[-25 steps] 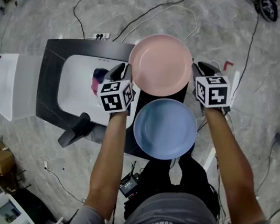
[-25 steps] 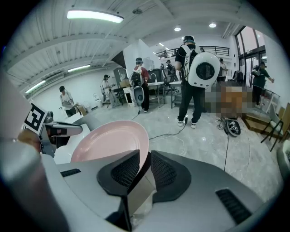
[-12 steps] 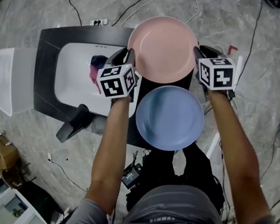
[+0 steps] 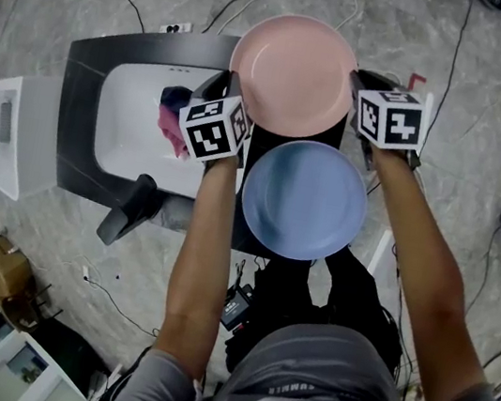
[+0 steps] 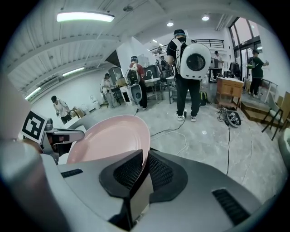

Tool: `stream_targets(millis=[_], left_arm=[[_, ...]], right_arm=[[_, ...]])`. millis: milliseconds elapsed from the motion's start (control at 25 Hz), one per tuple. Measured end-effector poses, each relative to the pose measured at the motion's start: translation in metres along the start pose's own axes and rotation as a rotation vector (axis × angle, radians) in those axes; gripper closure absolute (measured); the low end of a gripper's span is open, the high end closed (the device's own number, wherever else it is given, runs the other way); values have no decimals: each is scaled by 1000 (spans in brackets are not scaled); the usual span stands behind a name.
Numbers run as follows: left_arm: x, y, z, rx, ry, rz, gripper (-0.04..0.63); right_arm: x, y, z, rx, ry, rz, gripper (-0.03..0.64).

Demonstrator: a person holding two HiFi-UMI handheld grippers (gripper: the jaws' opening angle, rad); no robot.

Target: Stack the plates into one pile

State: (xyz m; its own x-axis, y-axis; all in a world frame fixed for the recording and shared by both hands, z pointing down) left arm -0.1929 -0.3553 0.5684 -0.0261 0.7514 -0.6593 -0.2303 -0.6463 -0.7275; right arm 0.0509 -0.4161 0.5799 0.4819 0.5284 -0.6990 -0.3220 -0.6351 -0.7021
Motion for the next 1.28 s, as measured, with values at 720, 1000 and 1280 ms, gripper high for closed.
stream_targets(millis=[720,1000,1280], left_arm=[[38,21,-1,8,31,-55,574],[54,28,-2,13,40,-73,575],[73,29,-10,26,54,-83,575]], right_arm=[[29,24,14,46,17,-33,568],[41,31,20,65,24,-41,568],[58,33,22,86,42,-39,568]])
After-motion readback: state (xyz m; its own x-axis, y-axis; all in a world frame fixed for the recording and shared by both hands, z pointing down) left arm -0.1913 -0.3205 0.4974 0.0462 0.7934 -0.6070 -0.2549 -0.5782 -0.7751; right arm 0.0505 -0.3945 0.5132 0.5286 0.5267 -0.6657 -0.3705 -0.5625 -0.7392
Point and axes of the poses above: the fingertips, and each gripper's own axes: x backward along the fingers, z to its left, y out of its top, the point moved 1 cm from there along x, backward along the fingers, and after that the axes turned 6 degrees about x, right-handed, at the moved point
